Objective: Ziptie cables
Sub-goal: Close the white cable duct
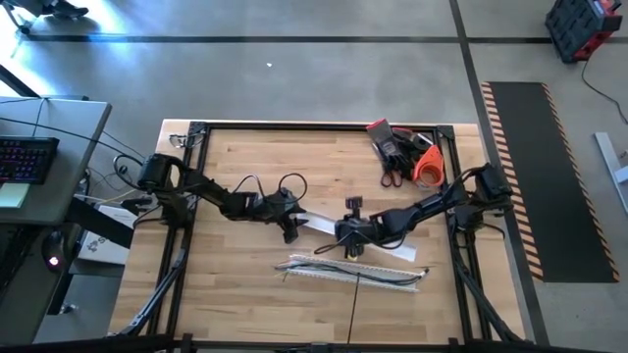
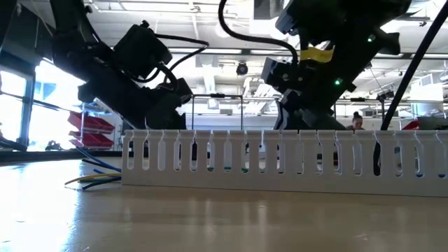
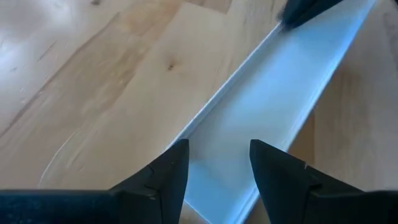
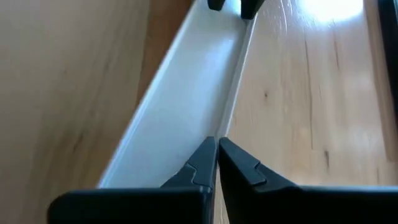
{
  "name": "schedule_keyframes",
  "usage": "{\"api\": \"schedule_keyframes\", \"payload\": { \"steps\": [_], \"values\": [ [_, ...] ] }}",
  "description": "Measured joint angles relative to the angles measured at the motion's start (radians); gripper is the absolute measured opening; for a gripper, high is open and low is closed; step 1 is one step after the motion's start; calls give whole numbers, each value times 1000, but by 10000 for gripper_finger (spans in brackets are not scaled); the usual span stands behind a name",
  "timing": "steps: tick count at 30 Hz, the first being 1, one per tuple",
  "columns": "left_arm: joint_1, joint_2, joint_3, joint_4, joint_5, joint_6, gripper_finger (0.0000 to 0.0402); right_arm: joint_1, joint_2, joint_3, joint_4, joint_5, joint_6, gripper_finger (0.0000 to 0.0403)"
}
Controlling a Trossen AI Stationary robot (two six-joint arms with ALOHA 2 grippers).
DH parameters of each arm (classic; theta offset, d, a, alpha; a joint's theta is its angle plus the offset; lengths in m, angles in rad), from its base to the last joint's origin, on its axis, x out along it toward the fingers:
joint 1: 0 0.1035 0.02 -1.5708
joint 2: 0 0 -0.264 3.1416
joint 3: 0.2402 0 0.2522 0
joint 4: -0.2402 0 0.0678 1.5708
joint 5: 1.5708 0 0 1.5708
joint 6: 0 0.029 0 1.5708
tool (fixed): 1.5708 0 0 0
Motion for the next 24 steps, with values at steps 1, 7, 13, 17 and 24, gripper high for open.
{"api": "schedule_keyframes", "payload": {
  "steps": [1,7,13,17,24],
  "values": [
    [0,-1,-1,-5,0,-1,156,3,0,0,1,1,-4,1],
    [-2,-45,-1,-4,2,9,156,2,-1,1,1,-1,-4,1],
    [-3,-79,-1,2,3,70,156,-59,-1,2,-1,-139,180,0],
    [-3,-80,-1,1,5,71,156,-133,-1,2,0,-273,277,14],
    [-5,-80,-1,2,43,71,156,-203,-1,2,6,-476,281,58]
  ]
}}
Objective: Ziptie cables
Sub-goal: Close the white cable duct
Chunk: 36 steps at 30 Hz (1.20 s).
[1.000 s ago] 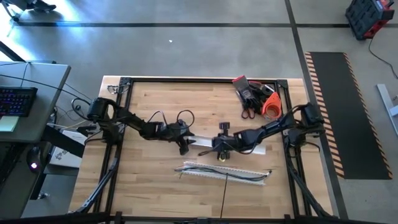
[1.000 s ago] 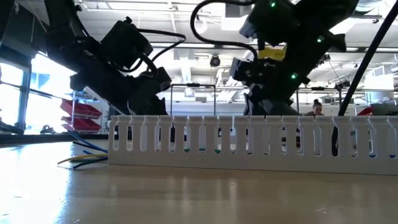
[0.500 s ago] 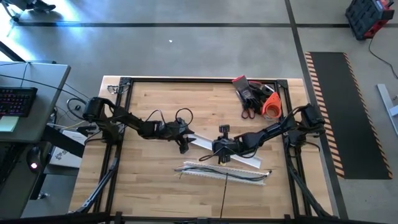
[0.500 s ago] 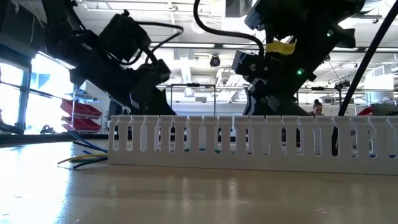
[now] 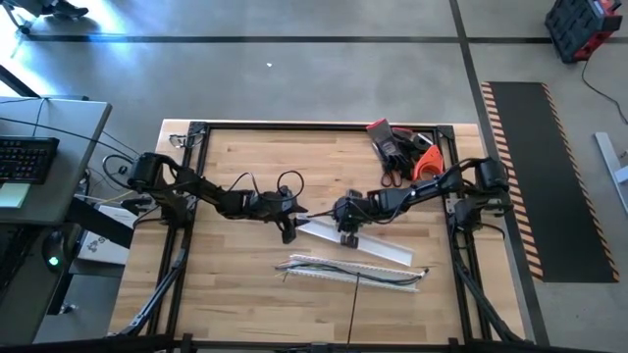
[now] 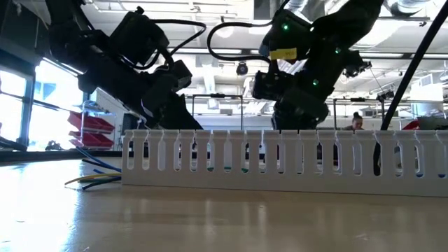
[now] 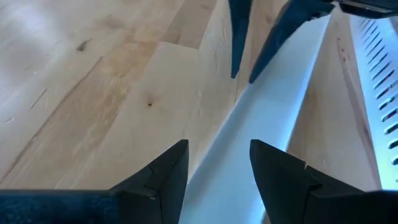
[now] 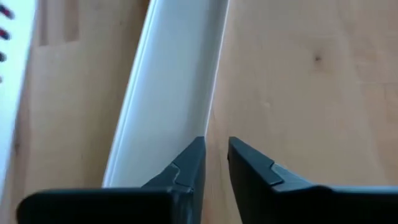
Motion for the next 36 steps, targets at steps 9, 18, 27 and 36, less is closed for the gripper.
{"api": "schedule_keyframes", "payload": {
  "steps": [9,18,27,36],
  "values": [
    [0,0,0,4,1,1,156,-2,-9,0,-7,-32,-71,89],
    [0,0,0,12,1,1,156,9,-28,0,-14,-46,-22,123],
    [0,0,1,32,15,38,156,41,42,5,-18,6,-77,68],
    [13,-1,1,-105,24,62,156,115,34,0,-24,258,-199,2]
  ]
}}
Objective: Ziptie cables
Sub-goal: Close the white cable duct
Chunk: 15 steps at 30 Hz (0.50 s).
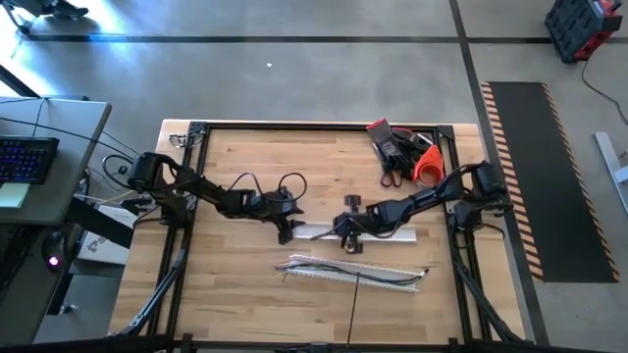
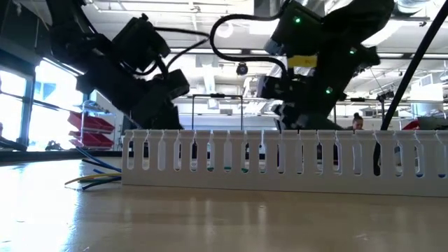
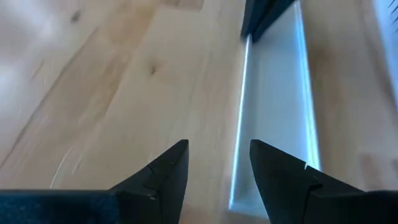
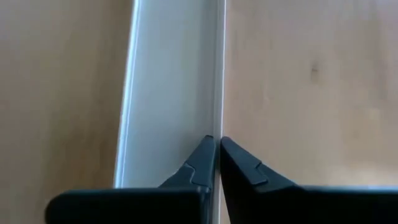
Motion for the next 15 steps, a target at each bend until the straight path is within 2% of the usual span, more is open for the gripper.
{"api": "schedule_keyframes", "payload": {
  "steps": [5,11,15],
  "values": [
    [28,2,-17,-12,26,-11,156,56,0,-1,16,184,-66,1],
    [63,2,-18,-4,183,-38,157,90,-1,-2,38,304,-96,0],
    [66,2,-18,-4,196,-56,157,106,-2,-2,50,364,-113,0]
  ]
}}
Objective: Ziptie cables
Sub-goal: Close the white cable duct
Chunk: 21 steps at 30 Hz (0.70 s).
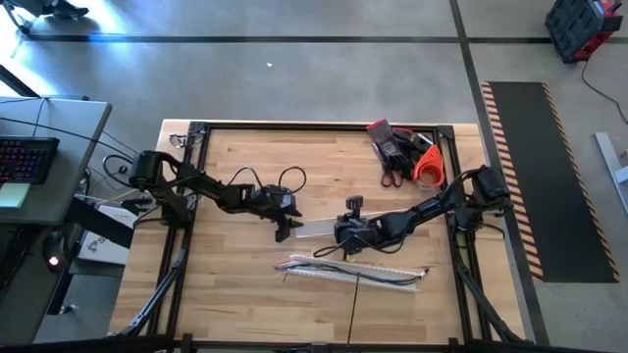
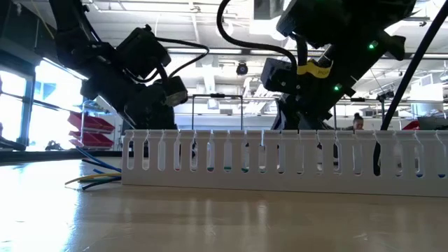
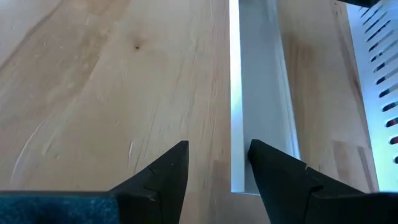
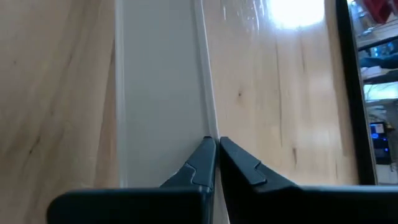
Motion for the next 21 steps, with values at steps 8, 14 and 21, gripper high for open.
{"api": "schedule_keyframes", "payload": {
  "steps": [8,14,21],
  "values": [
    [-13,0,0,23,4,-7,133,23,-1,0,6,105,0,0],
    [-20,2,-2,42,19,-7,77,23,-2,1,15,165,6,0],
    [-37,2,-2,35,-133,93,8,23,-3,2,14,157,53,0]
  ]
}}
